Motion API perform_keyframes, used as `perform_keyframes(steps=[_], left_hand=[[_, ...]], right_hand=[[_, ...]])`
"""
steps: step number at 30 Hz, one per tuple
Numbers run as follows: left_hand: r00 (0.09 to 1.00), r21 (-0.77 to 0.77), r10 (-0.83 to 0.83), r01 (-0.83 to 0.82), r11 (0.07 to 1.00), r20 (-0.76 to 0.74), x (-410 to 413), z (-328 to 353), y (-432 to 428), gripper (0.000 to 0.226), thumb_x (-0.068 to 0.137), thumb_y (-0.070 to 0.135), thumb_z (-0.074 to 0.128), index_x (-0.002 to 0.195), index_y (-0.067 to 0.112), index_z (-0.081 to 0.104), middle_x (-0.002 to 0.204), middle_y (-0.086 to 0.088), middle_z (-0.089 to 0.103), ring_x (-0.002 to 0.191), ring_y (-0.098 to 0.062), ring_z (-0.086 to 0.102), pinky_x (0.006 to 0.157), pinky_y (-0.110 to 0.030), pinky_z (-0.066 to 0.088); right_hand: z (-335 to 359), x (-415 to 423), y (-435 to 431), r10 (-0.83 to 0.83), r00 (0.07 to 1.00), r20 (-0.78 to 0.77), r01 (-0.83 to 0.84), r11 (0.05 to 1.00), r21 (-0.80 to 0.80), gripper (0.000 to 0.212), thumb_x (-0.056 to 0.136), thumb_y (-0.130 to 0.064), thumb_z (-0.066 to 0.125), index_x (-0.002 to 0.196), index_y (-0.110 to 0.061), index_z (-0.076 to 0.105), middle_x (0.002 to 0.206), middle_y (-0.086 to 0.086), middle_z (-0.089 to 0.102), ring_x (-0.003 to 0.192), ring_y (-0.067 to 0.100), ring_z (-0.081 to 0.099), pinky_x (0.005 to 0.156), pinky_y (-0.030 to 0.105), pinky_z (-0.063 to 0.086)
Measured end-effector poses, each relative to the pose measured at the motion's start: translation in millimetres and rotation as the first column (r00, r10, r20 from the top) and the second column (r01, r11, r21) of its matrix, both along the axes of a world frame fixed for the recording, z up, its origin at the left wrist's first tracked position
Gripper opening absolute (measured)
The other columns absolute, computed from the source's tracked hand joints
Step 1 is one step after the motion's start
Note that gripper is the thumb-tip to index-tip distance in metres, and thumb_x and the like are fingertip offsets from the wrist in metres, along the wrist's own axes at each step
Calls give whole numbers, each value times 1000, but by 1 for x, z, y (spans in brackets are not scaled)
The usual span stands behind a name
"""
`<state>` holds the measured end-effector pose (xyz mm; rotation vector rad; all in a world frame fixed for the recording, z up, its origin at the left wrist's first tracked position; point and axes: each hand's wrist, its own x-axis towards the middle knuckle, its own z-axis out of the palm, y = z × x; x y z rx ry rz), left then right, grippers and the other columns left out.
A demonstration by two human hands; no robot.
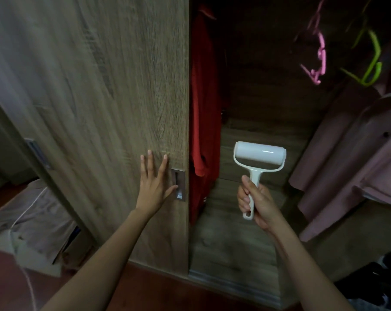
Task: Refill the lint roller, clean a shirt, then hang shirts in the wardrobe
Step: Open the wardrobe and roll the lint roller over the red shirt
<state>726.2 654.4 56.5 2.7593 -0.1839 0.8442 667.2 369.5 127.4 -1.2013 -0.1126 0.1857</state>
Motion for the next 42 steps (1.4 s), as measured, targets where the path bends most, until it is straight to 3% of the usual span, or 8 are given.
perform_keyframes(steps=[5,9,14,19,26,31,36,42], left_hand=[[997,-157,-77,78,985,13,-13,14,-1,83,88,46,58,153,23,12,159,-22,-5,146,-40,-2,117,-54,14],[981,-458,-96,164,874,167,-36,48,-37,56,97,33,46,149,20,29,156,-11,23,145,-17,22,116,-31,24],[963,-534,-75,209,819,260,-42,70,-90,54,92,35,60,140,23,39,128,2,52,110,-13,57,93,-27,50],[982,-653,140,-21,757,130,-26,74,-103,29,90,34,63,112,15,57,94,5,60,83,-14,61,76,-34,54],[907,-830,297,94,550,299,-47,116,-82,13,99,17,49,98,6,57,80,8,60,71,4,57,67,-18,45],[839,-834,375,155,529,394,-57,162,-41,20,88,-10,43,88,8,53,74,8,52,67,9,49,66,-11,38],[836,-825,349,198,529,424,-71,208,11,30,93,-3,42,81,22,53,72,6,52,66,3,45,64,-19,38],[907,-853,225,218,474,357,-86,242,54,15,96,21,56,84,21,67,73,7,66,65,1,56,63,-18,48]], right_hand=[[5,9,6,46,999,-1,-46,998,41,38,81,-39,61,59,-17,39,41,-4,30,28,5,28,31,14,25],[11,17,7,70,998,8,-70,997,39,35,88,-28,52,61,-15,35,39,-4,29,26,6,27,30,13,23],[17,36,-2,127,992,6,-127,990,56,36,88,-31,52,61,-16,34,37,-5,29,26,6,25,32,16,16],[25,53,-14,224,975,15,-224,974,46,37,89,-31,52,58,-17,37,38,-6,29,26,6,26,36,20,12],[45,72,-3,515,853,90,-522,847,99,41,73,-45,74,65,-16,46,48,-1,35,34,10,35,35,21,32],[67,67,37,696,705,136,-709,688,157,37,78,-49,70,80,-17,52,46,-1,40,33,9,36,35,17,33],[100,60,87,777,593,213,-803,589,86,40,80,-48,68,94,-12,59,38,-7,33,27,2,27,32,10,26],[138,74,132,773,616,152,-772,631,-78,45,85,-39,59,53,-17,37,35,-6,23,25,4,21,30,12,21]])
